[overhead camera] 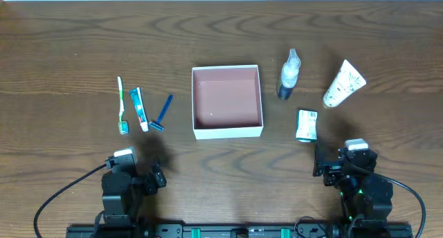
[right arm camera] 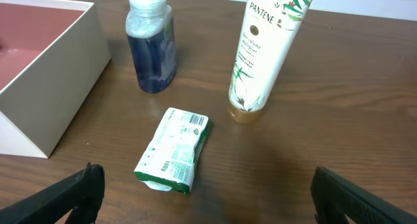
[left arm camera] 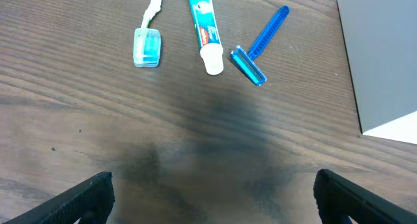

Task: Pack container

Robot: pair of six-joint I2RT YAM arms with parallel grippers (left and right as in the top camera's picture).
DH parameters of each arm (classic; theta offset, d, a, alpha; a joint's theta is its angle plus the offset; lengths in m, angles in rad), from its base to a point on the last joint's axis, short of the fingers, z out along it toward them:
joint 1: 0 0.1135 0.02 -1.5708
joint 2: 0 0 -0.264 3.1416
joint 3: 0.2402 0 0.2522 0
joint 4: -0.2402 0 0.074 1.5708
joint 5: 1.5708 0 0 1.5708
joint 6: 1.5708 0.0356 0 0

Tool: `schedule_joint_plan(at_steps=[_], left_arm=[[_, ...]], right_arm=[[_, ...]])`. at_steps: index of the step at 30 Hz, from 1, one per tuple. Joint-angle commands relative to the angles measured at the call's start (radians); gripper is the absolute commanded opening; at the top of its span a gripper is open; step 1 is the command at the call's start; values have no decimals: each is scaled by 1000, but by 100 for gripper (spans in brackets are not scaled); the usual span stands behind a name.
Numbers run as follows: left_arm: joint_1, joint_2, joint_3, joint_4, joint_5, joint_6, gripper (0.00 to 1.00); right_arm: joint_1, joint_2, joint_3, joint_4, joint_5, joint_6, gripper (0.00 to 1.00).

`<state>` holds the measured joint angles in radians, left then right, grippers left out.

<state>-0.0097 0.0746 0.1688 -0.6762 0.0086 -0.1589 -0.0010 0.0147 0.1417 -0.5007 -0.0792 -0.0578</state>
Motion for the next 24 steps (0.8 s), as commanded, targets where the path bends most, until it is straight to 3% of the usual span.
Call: schedule_joint_plan(at_steps=[1, 22, 24], left_arm=[[-4, -7, -12, 0, 3, 9, 98], [-4, -7, -12, 47, 8, 3, 98], [-4, -7, -8, 67, 8, -47, 98]], right_arm=[[-7, -9, -3, 0, -7, 13, 99], [-7, -9, -3, 0, -7, 13, 99], [-7, -9, -3, 0, -7, 13, 99]])
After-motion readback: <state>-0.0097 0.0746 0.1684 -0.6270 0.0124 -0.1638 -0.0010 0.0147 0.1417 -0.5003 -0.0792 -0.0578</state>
